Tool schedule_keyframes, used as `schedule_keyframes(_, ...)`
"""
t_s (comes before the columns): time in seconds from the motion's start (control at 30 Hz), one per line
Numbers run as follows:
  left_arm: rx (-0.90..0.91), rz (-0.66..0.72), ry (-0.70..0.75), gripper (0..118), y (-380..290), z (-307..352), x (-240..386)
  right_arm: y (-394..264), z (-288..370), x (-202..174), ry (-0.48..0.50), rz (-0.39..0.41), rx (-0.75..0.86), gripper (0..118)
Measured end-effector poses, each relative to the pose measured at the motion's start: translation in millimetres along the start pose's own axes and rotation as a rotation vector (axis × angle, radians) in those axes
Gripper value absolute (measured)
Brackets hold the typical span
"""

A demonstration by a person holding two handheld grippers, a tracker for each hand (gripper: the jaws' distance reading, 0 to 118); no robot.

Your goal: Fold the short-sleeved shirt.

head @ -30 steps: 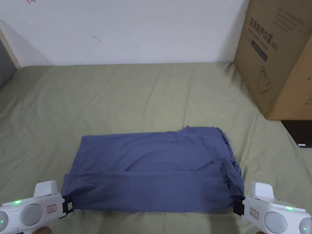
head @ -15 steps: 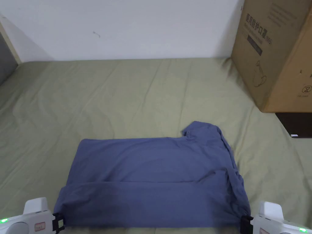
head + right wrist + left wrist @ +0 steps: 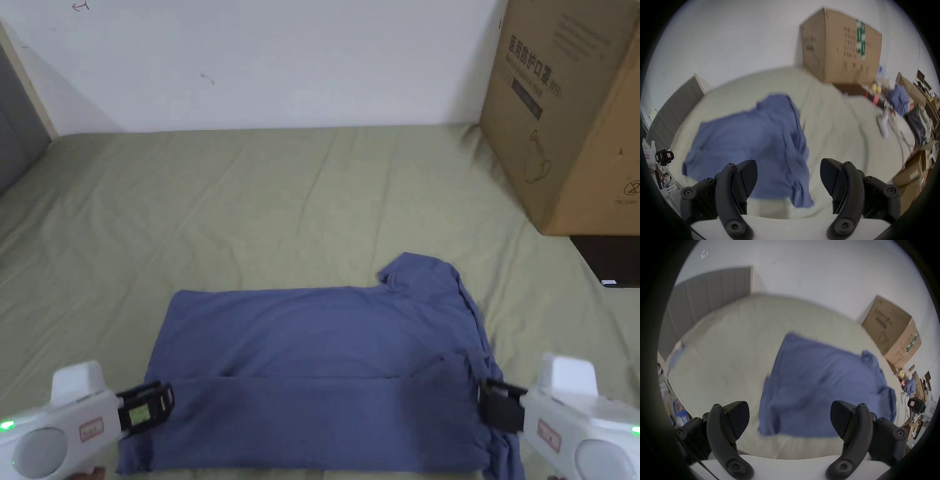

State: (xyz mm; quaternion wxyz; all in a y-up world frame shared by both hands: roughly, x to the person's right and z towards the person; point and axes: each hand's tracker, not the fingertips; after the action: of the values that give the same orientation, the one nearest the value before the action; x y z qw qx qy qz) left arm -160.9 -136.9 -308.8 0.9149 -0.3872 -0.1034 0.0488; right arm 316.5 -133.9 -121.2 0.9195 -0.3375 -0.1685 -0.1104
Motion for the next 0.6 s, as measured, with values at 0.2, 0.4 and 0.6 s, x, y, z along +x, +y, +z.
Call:
schedule_keyframes(0.2,0.382,-0.118,-0.04,106,42.4,61.2,56.0,60.1,57.0,-36.1,0.015,0.094,0.313,83)
schedule_keyframes(0.4,0.58,-0.172,-0.032,100,49.6,84.3,95.1,73.7,78.3,-62.8,-0.038,0.159,0.484,80)
schedule_keyframes(0.6,0.596,-0.209,-0.037,0,41.0,80.1,106.6,67.2,78.6,-68.1,-0.053,0.167,0.524,1)
